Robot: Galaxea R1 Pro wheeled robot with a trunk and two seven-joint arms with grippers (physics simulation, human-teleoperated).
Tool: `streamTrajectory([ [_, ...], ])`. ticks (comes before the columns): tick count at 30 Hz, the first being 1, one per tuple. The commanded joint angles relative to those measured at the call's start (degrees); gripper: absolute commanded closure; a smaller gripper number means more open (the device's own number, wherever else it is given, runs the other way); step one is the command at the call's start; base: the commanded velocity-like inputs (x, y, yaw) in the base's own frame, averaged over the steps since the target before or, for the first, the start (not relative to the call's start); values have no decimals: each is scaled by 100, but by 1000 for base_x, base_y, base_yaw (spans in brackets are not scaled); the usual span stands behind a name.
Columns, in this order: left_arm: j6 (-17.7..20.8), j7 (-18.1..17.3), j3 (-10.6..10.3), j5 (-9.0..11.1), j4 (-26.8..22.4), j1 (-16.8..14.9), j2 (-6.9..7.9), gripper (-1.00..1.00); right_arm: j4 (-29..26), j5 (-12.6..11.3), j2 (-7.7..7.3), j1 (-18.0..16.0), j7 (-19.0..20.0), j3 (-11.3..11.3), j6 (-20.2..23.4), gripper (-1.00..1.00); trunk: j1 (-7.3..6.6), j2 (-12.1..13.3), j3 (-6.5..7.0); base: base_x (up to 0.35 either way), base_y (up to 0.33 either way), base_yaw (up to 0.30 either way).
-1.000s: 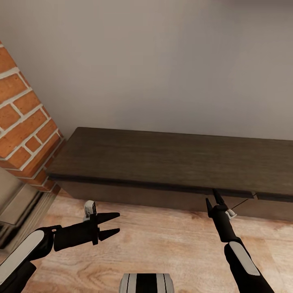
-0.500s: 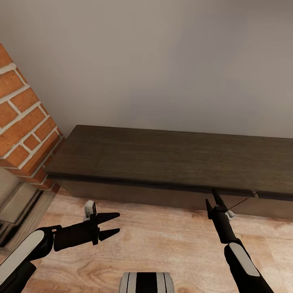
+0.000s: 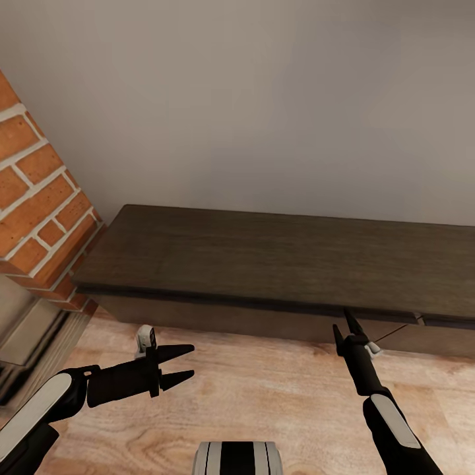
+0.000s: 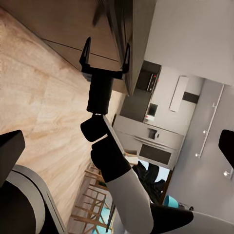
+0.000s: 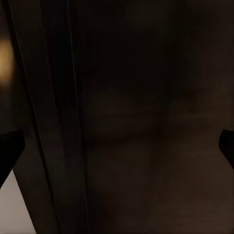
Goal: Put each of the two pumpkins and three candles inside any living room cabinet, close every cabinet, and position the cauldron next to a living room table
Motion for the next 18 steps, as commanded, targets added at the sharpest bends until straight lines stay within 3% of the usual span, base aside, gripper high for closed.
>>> streamTrajectory([
  [1,6,-20,-8,-8,1,-4,4,-100,2,-60,0,-2,14,-3,56,-100,-1,-1,-3,3,2,0],
  [18,6,-23,-1,-8,1,-4,4,-100,3,-60,4,-2,5,-3,56,-100,-1,-1,-3,0,42,0],
])
